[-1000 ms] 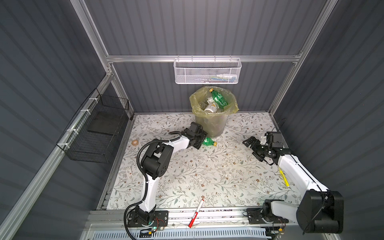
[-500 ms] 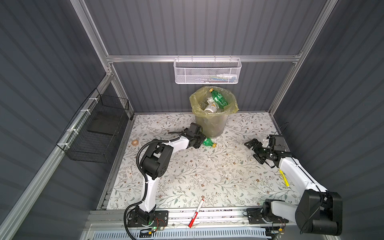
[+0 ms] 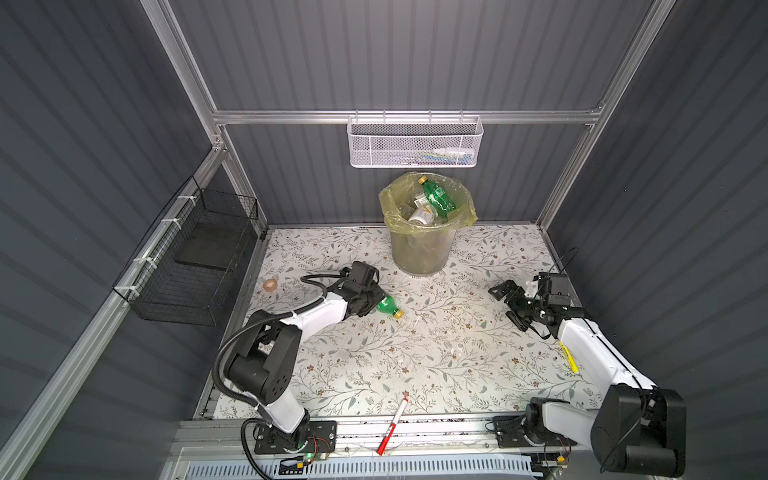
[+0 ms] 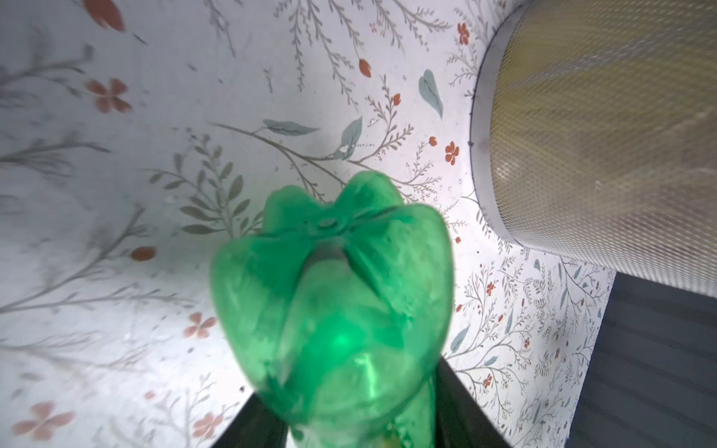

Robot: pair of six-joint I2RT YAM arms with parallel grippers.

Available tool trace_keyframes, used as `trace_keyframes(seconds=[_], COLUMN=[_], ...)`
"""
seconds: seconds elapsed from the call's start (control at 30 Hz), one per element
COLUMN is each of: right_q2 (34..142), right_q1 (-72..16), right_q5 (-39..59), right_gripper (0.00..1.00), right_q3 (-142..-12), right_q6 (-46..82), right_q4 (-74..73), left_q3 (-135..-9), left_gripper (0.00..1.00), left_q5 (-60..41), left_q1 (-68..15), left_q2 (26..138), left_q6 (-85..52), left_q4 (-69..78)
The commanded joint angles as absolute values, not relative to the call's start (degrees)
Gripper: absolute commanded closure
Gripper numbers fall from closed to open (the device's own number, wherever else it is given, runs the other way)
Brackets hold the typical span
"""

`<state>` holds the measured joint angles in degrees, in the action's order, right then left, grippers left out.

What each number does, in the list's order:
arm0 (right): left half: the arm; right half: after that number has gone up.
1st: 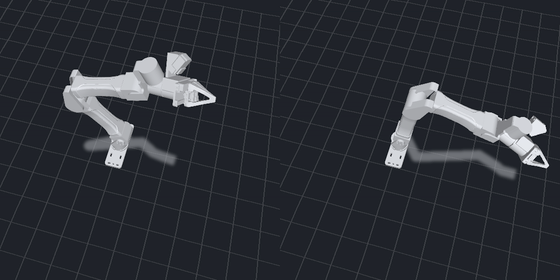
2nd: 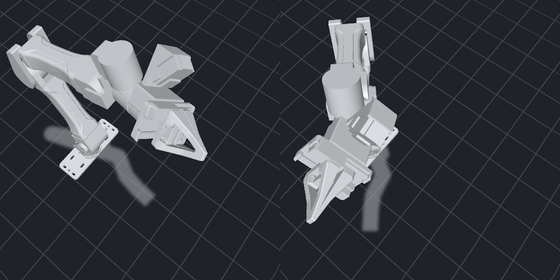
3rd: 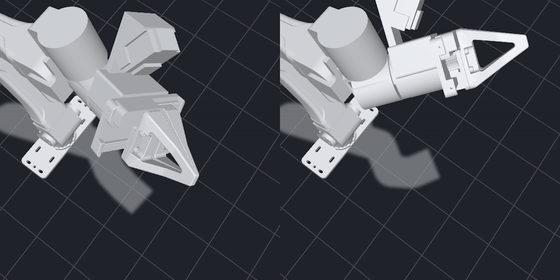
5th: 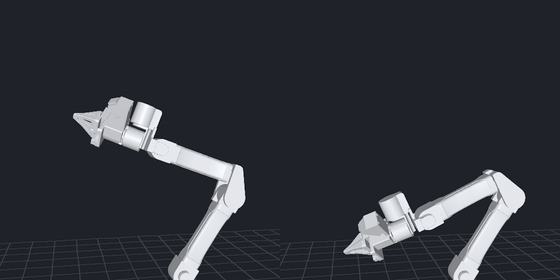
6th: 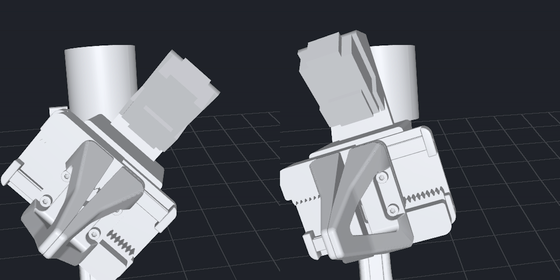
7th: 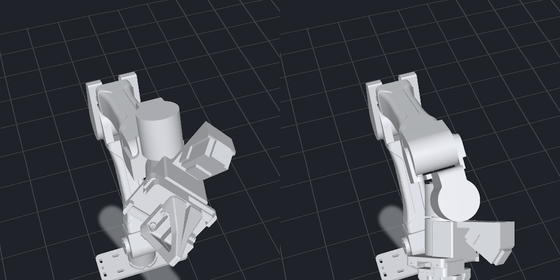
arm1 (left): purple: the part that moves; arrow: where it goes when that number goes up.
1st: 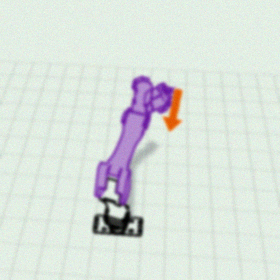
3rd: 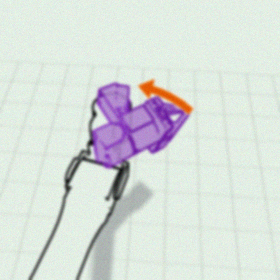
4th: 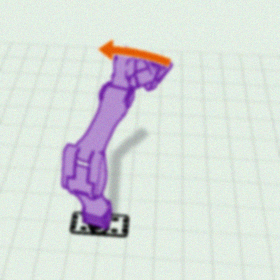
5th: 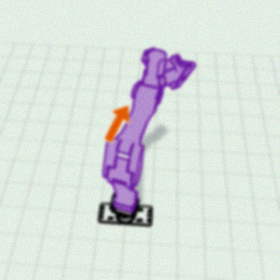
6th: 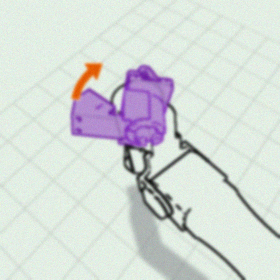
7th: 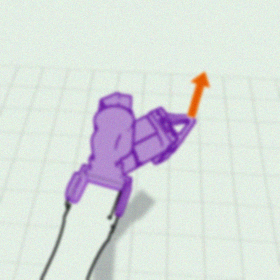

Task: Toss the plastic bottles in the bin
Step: 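Lift the green bottle with the left gripper and drop it into the bin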

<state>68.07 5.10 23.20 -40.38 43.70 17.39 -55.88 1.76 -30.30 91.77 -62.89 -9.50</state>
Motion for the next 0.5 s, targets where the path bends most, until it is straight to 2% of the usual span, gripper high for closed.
trace_keyframes(seconds=[0.0,0.1,0.17,0.23,0.3,0.33,0.37,0.4,0.47], right_q2=[67.9,67.1,66.4,65.8,65.5,65.2,64.7,64.5,62.4], right_q1=[5.3,5.2,5.1,4.9,4.8,4.7,4.7,4.7,4.5], right_q5=[24.2,24.3,24.1,24.2,24.4,24.2,24.1,24.1,24.0], right_gripper=[0.01,0.01,0.01,0.01,0.01,0.01,0.01,0.01,0.01], right_q3=[-39.4,-39.0,-38.9,-39.1,-39.5,-39.5,-39.4,-39.2,-38.8], right_q6=[43.9,44.0,44.2,44.3,44.3,44.4,44.6,44.8,45.0], right_q4=[17.8,17.9,17.9,17.8,18.3,18.4,18.5,18.6,18.9], left_q3=[-56.7,-66.5,-77.2,-94.1,-109.0,-116.9,-123.8,-131.4,-140.7], left_gripper=[0.49,0.49,0.49,0.46,0.25,0.06,0.01,0.0,0.0], left_q5=[5.2,5.9,4.9,1.0,-4.1,-5.8,-6.2,-5.6,-10.7], left_q1=[-29.8,-29.6,-29.5,-29.4,-29.5,-29.5,-29.5,-29.3,-27.9], left_q2=[84.9,80.9,81.8,87.2,94.5,99.3,103.6,108.7,115.3], left_q6=[-57.8,-53.5,-49.5,-45.7,-44.6,-44.5,-44.1,-43.8,-45.2], left_q4=[-12.2,-14.6,-14.5,-15.5,-15.5,-16.5,-19.0,-22.3,-24.5])
